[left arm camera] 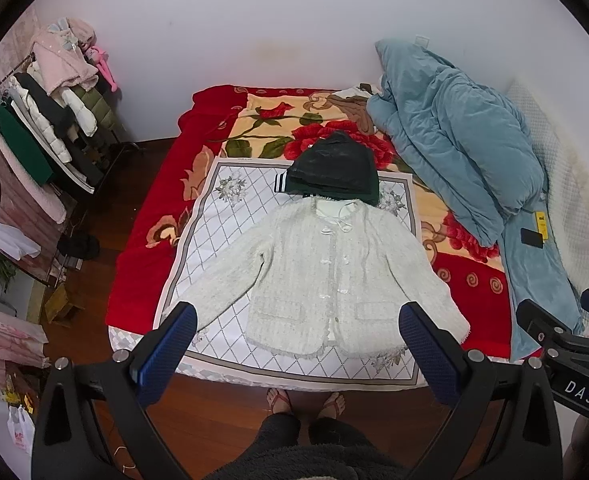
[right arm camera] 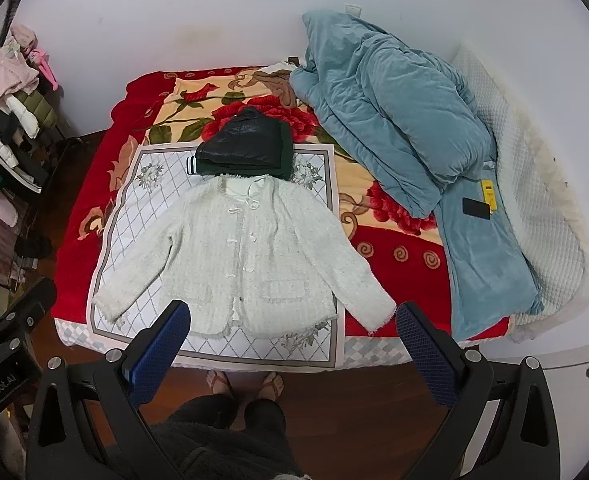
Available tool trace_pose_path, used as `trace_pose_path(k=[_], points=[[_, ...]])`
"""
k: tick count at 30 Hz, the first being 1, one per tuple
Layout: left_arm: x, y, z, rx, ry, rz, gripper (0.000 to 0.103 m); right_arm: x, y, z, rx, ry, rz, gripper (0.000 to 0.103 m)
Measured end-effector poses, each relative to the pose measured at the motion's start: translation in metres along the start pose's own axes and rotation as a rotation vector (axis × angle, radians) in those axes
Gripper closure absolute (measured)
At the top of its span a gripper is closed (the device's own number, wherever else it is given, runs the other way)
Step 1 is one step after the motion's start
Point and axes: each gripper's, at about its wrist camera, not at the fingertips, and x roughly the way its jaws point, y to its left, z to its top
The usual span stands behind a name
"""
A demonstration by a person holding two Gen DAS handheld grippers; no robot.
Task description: Fold large clothes
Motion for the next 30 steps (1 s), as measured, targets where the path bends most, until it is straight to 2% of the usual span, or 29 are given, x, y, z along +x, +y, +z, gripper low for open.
trace_pose_path(k=[30], points=[[-0.0049, -0.0038, 0.003, 0.003, -0.001, -0.002, 0.0, -0.0058, 0.0043, 0.0054, -0.003, 0.0, 0.002, 0.0]])
